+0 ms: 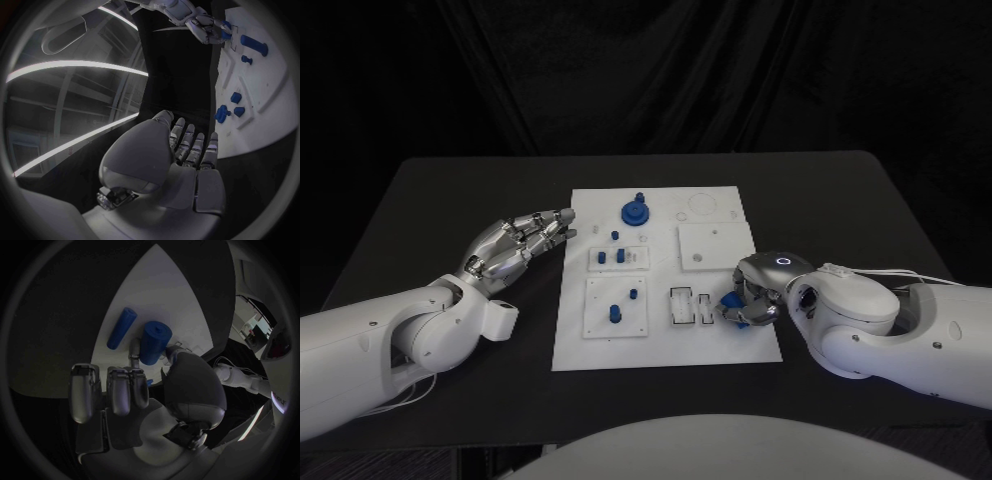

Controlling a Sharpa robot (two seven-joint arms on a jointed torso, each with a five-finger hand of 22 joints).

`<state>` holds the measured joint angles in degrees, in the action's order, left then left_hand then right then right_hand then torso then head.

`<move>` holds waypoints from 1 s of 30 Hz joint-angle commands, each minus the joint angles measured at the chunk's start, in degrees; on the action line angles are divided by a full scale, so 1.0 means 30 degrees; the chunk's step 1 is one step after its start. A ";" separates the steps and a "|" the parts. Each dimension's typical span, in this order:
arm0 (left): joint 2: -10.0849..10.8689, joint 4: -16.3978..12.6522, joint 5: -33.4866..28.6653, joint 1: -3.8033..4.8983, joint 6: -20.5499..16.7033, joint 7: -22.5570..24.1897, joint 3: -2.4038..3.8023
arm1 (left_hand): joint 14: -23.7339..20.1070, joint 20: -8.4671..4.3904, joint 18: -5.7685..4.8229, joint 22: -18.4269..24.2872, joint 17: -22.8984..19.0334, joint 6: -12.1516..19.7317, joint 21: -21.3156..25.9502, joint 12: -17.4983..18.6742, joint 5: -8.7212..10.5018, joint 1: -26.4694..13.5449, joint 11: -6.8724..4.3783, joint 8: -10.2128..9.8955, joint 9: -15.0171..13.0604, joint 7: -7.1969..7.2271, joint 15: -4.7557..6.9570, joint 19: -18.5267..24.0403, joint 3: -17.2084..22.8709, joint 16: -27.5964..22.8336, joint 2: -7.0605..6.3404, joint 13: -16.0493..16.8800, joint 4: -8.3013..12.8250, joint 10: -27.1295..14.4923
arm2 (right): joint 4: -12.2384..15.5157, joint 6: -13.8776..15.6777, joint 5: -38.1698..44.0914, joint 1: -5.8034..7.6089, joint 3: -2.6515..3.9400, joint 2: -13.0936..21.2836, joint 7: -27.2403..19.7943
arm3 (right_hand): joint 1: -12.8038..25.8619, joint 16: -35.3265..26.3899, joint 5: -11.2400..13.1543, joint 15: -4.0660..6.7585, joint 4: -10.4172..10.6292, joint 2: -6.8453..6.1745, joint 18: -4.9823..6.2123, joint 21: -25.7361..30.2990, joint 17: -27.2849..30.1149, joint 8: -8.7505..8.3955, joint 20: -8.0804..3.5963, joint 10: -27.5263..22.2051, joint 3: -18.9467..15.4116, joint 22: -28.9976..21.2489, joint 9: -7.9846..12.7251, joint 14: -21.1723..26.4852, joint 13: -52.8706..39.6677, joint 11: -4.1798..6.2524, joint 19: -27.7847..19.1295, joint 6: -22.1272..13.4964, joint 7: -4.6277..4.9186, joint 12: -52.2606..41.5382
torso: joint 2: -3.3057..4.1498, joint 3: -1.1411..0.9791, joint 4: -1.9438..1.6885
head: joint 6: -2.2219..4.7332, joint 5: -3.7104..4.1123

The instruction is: Assemble the parts on the task board

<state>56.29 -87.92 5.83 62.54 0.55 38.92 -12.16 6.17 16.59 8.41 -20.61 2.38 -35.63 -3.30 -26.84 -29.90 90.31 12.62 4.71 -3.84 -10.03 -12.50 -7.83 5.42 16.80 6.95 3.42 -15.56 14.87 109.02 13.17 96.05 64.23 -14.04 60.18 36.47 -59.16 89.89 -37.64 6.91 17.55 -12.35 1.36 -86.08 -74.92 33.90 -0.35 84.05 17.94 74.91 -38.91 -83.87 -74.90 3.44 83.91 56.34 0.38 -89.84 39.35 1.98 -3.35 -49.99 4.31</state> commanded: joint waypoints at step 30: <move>-0.0102 0.0062 -0.0067 -0.0151 0.0484 0.2040 0.0015 | 0.0100 0.0045 -0.0194 -0.0122 0.0055 -0.0202 -0.0136 -0.0169 -0.0087 0.0102 0.0165 0.0086 -0.0021 -0.0651 -0.0162 -0.0207 0.0150 0.0230 0.0043 0.0018 -0.0007 0.0053 | 0.0509 0.4832 -0.7372 0.0792 0.0060 -0.0968 -0.2344 | -0.0349 -0.0353 0.0647 0.0314 -0.0321 0.0661 0.0079 0.0550 -0.4273 0.1376 -0.0330 0.1982 0.1551 0.4321 -0.3325 -0.1892 -0.5033 0.0475 0.1145 -0.0397 -0.0514 -0.0052 | 0.0018 0.0036 -0.0067 | -0.0002 -0.0385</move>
<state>56.13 -87.68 5.81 62.17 1.09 38.92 -12.16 6.37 16.80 8.40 -20.93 2.49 -35.84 -3.51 -27.06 -29.95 90.31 12.82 4.71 -3.83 -10.24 -12.70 -8.04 5.41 17.24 6.96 3.41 -15.57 15.07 110.64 26.60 75.21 66.52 -13.88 57.42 30.19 -58.97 88.97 -35.92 7.43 19.50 -12.16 1.35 -84.52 -74.92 38.00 -1.03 84.04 19.89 74.91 -48.84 -83.99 -74.93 4.60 84.06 55.89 -0.39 -89.84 39.35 2.02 -3.44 -49.99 3.16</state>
